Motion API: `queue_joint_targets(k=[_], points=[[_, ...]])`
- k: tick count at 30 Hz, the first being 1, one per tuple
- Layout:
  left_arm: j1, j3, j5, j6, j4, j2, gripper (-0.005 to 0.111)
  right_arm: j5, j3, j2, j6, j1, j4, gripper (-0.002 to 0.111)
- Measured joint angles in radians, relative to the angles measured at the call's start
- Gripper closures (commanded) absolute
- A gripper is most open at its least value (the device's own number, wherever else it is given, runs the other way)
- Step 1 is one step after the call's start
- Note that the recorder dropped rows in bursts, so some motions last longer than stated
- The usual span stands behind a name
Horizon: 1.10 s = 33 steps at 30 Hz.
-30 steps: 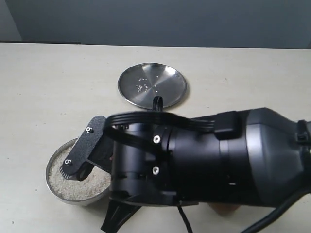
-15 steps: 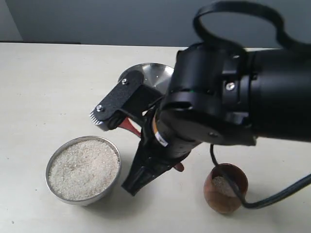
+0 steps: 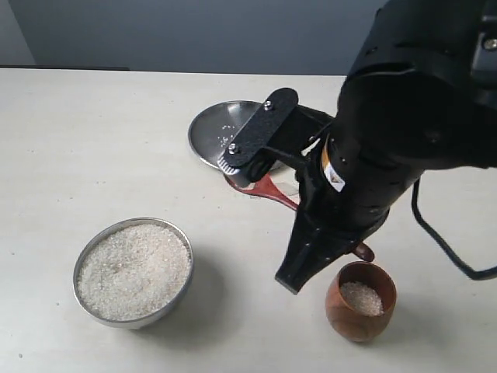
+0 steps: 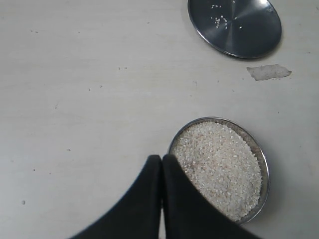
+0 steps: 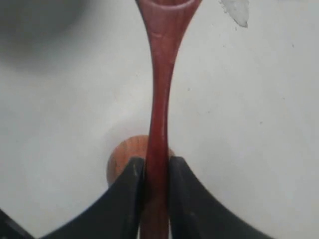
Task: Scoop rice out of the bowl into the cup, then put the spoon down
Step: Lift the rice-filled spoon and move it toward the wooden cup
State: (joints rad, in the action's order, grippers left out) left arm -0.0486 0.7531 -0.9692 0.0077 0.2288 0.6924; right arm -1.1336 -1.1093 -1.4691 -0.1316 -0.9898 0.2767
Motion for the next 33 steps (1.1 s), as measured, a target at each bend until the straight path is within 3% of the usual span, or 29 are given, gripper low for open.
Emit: queue_joint_targets(k=[10,23,33], points=[[0.000,0.000,0.000,0.000,0.000,0.000,0.106,-0.079,0.000,0.090,0.171,0.121,-0.131,0.109],[0.000,0.000,0.000,0.000,0.000,0.000,0.106,-0.082,0.066,0.197,0.267,0.230,-0.128,0.109],[0.000,0.000,0.000,0.002,0.000,0.000,0.106,-0.088,0.219,0.245,0.251,0.239,-0.028,0.109]])
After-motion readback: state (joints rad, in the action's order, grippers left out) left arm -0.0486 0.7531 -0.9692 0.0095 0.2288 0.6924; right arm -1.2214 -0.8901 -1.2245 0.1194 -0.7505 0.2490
